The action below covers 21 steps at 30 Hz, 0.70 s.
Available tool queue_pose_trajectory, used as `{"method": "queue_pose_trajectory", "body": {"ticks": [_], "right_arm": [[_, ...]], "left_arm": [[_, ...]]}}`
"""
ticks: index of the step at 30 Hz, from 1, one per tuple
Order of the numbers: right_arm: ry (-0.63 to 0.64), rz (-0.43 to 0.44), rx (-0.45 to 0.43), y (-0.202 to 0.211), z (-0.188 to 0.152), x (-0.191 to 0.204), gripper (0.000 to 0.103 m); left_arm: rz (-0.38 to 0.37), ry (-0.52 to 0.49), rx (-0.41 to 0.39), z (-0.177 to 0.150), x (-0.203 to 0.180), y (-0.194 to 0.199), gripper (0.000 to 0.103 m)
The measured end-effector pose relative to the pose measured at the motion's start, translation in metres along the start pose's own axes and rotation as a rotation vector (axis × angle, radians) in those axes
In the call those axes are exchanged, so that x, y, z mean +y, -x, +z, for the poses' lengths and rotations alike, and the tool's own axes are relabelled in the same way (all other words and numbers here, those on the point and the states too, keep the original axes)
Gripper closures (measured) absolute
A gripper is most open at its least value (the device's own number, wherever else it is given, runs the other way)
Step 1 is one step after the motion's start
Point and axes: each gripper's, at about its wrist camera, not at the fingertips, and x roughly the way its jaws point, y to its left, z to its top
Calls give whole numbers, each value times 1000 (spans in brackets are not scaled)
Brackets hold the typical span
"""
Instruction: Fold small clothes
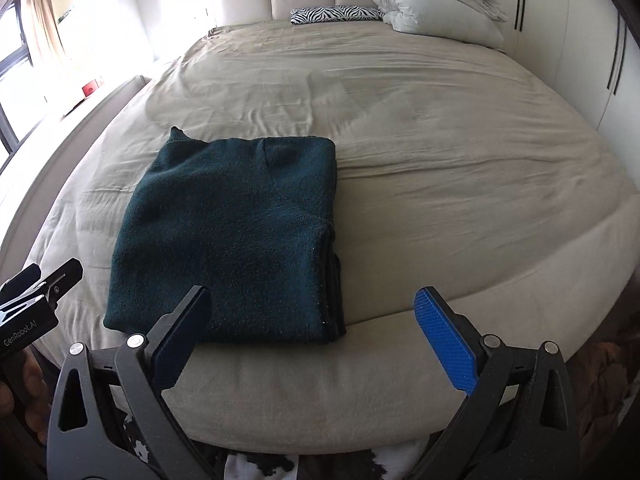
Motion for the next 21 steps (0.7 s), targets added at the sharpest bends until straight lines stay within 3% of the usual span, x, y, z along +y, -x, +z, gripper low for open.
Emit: {"method": "queue_pose_trajectory", "body": {"ticks": [21], "right_arm": [[-4,-2,42,-12,-3,4,0]], "left_arm": [[7,-2,12,-2,1,-7,0]]}}
